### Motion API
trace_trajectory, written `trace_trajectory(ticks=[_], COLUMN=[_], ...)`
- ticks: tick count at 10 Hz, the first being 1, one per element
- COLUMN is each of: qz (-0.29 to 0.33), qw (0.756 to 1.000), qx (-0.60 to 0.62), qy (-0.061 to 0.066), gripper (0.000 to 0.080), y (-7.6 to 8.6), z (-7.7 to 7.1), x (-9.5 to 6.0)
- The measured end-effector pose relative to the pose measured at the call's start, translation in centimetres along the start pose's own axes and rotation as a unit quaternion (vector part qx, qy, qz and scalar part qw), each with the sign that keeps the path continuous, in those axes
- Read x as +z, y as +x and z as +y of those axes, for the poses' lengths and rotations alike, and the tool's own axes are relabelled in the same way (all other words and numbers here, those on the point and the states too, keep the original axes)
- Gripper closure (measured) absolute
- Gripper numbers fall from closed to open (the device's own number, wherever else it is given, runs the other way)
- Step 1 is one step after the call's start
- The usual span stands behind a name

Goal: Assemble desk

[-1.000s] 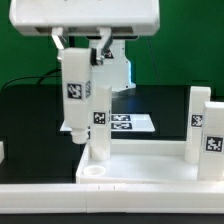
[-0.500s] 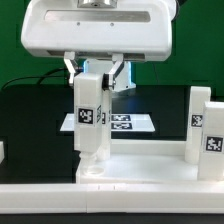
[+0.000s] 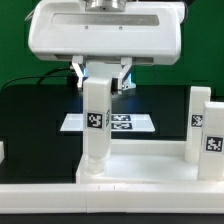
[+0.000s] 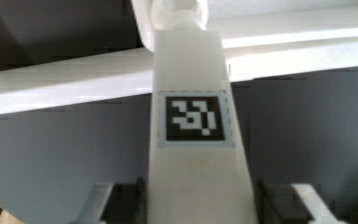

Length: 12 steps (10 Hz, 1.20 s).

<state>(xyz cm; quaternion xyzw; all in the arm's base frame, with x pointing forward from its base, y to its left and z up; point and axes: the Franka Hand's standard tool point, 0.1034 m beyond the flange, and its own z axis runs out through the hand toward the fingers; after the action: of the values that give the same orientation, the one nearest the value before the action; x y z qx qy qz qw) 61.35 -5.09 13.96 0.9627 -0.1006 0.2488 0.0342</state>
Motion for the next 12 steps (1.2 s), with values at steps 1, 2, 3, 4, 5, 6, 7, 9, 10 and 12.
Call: trace_trajectory(ticks=[1, 2, 3, 4, 5, 6, 7, 9, 10, 12], qz=[-0.003, -0.003, -0.001, -0.004, -0.006, -0.008, -0.008, 0.002, 0.004, 0.003], qw=[1.000, 1.000, 1.000, 1.000, 1.000, 1.000, 1.000, 1.000, 1.000, 1.000], qx=[0.000, -0.001, -0.001, -0.003, -0.004, -0.005, -0.006, -0.008, -0.008, -0.008], qy=[-0.002, -0.002, -0.004, -0.006, -0.006, -0.007, -0.009, -0.011, -0.012, -0.012], gripper=[0.0511, 0.0511, 0.0511, 0.0511, 0.0511, 0.0511, 0.0511, 0.0511, 0.0511, 0.0511], y=[-0.4, -0.5, -0.5, -0.9, -1.1, -1.3, -1.4, -1.3, -1.4, -1.4], z=[0.2, 0.2, 0.3, 0.3, 0.2, 0.3, 0.3, 0.4, 0.4, 0.4], x=[0.2, 0.3, 0.4, 0.8, 1.1, 1.3, 1.5, 1.6, 1.6, 1.6])
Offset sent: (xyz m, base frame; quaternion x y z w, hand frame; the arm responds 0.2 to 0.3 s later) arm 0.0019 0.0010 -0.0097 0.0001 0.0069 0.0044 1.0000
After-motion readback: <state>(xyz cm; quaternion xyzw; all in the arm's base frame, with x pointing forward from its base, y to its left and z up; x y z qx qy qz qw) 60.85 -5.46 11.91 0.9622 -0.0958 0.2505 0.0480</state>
